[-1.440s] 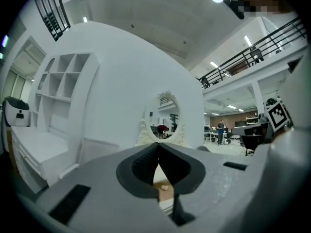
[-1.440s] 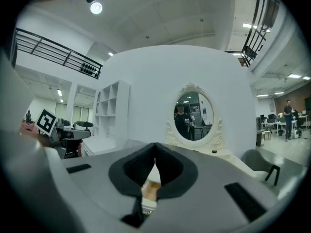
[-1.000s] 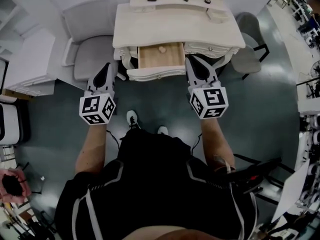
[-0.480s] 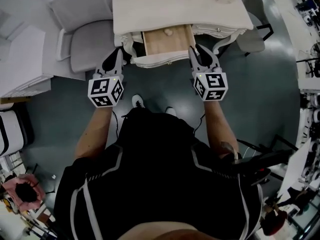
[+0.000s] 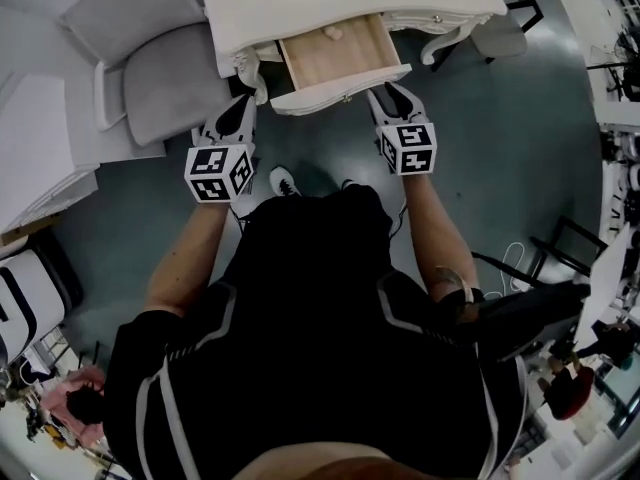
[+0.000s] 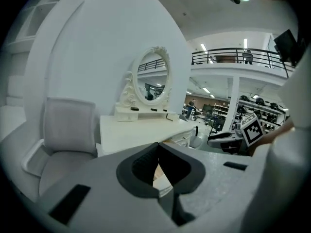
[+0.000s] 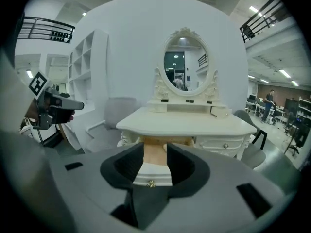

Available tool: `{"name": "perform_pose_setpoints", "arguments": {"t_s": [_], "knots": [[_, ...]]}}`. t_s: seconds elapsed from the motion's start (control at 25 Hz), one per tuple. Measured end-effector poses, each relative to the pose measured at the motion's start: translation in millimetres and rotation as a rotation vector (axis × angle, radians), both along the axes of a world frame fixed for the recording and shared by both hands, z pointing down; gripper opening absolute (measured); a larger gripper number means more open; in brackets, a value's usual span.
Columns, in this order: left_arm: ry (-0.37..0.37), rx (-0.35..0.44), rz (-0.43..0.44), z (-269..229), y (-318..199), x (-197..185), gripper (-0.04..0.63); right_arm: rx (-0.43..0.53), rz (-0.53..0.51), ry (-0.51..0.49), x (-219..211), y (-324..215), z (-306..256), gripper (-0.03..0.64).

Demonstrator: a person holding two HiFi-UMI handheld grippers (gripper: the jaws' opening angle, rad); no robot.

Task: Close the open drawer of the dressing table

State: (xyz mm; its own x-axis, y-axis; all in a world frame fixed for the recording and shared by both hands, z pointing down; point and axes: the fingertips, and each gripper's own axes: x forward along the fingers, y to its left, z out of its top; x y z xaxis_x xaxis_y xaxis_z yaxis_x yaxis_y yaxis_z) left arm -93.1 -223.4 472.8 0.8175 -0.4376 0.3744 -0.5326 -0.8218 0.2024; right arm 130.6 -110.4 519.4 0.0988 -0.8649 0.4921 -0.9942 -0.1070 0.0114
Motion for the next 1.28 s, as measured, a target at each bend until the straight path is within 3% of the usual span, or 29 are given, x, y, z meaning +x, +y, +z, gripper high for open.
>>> {"name": "perform_pose_setpoints", "arguments": {"t_s": [0.28, 0.56, 1.08, 1.28], "knots": [[-0.068, -0.025, 0.027, 32.0, 4.5, 11.5, 0.005, -0.109, 0.034, -0.047, 14.0, 2.2, 63.1, 0.158], [-0.132, -0.071, 0.05, 64.7, 25.4, 32.5, 0.005, -0.211, -0.01, -0.09, 31.1, 4.2, 124.2, 0.16], [-0.24, -0.149, -0.017, 123.1, 41.4, 57.2, 0.005, -0.308, -0.094, -0.14, 47.0, -14.7, 197.0, 0.118], [-0.242, -0.19, -0.054, 136.6, 41.3, 59.1, 0.005, -0.317, -0.112, -0.147, 50.6, -22.8, 207.8, 0.09]]}}
